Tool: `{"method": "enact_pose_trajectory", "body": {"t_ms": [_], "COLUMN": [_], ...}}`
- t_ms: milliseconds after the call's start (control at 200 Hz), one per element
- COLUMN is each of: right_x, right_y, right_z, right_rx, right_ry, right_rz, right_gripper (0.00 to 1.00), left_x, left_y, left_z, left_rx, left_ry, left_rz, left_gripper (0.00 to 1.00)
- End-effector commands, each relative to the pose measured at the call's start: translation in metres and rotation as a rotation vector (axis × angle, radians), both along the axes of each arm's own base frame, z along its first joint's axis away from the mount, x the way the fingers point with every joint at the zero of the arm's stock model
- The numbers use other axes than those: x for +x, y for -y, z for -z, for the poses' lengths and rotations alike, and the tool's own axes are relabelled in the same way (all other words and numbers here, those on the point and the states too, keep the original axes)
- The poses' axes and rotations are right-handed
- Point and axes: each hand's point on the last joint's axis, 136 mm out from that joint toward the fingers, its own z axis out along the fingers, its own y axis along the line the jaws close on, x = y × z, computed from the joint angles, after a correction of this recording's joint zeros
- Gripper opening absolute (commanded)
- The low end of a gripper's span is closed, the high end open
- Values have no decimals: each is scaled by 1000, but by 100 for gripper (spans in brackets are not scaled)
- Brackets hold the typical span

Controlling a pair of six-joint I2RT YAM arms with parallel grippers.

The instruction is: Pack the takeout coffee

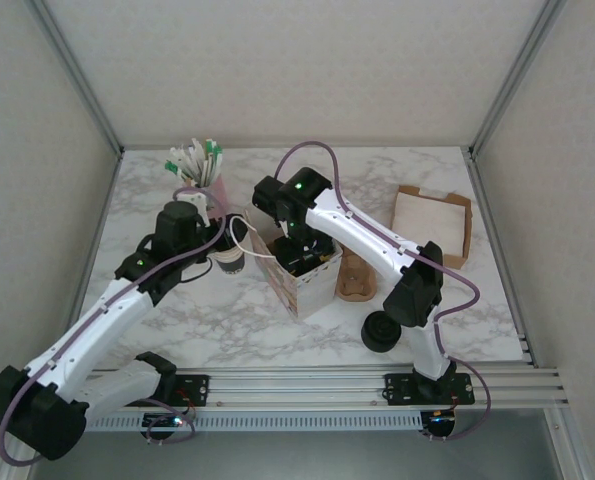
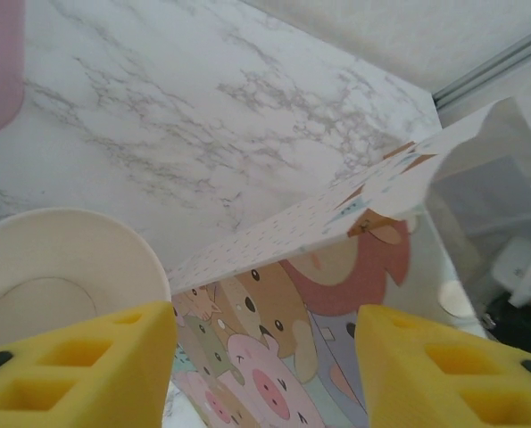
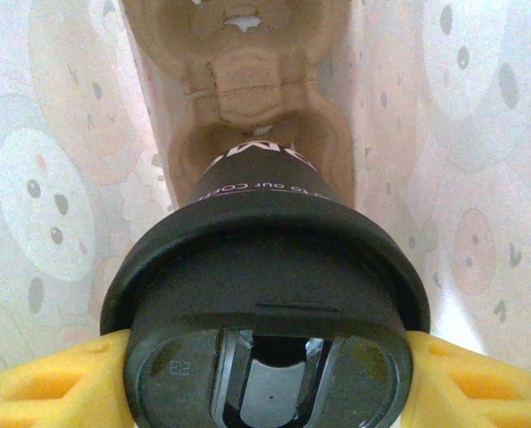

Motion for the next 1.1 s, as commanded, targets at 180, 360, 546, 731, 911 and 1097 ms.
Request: {"method": "enact_pose_trajectory", "body": {"t_ms": [180, 360, 546, 731, 911, 1097], "right_x": [-19, -20, -21, -21, -22, -22], "right_y": [29, 29, 30, 30, 29, 29], "right_z": [-7, -6, -5, -4, -4, -3], "right_rx": [-115, -110, -107, -108, -106, -109], "right_ry": [-77, -75, -74, -72, -74, -75], "right_rz": [-14, -16, -16, -18, -21, -22], "right_gripper": [65, 65, 65, 65, 65, 65], "left_x": [-23, -31, -34, -35, -35, -34], "left_y": [-16, -15, -14, -10, -9, -9], "left_z": [-16, -19, -21, -27, -25, -25], "left_rx": [-9, -37, -57, -75, -74, -71], "left_ry": [51, 54, 59, 69, 67, 67], "left_rz": [-40, -24, -17, 5, 7, 9], "left_gripper": [67, 75, 90, 100, 100, 100]}}
